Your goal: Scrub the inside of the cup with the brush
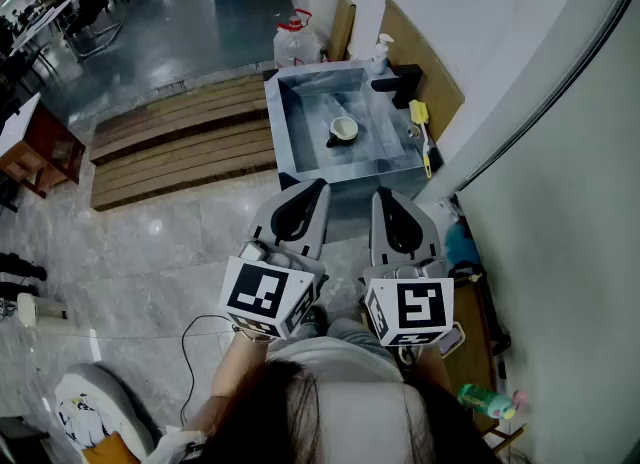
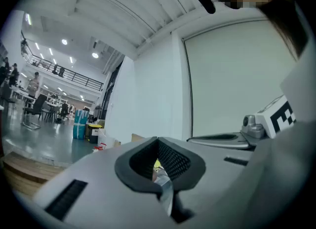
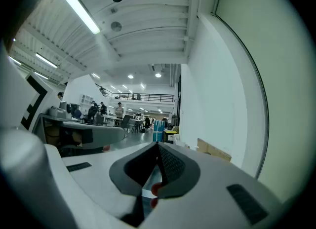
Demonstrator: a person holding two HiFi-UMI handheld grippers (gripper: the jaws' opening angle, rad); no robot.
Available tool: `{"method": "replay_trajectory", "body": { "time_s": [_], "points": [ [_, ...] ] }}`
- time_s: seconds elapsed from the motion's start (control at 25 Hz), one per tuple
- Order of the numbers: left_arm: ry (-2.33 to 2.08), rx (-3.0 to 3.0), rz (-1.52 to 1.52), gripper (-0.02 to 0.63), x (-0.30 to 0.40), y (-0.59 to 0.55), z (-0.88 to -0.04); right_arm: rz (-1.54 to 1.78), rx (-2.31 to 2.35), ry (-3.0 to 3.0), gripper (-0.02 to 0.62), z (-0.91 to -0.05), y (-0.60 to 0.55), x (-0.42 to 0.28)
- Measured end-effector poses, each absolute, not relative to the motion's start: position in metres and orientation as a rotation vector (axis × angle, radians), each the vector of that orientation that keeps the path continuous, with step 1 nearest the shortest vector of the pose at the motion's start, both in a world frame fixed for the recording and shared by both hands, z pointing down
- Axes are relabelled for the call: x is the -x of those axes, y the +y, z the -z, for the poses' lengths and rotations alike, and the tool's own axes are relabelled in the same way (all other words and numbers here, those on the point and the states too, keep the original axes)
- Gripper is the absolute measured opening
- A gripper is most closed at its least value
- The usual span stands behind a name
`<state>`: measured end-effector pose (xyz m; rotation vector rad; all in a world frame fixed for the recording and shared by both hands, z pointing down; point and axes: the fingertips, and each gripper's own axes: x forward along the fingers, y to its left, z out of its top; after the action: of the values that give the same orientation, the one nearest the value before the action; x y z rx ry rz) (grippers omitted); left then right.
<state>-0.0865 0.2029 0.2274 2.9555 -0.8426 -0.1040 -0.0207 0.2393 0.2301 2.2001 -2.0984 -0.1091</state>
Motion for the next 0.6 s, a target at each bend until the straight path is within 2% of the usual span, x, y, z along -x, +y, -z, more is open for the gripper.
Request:
{"method": "replay_trajectory", "body": {
  "time_s": [0.6],
  "points": [
    [-0.756, -2.928, 0.057, 0.008, 0.065, 0.158, -0.249, 0.014, -2.193, -2.057, 0.018, -0.252, 0.198, 0.005]
  ]
}}
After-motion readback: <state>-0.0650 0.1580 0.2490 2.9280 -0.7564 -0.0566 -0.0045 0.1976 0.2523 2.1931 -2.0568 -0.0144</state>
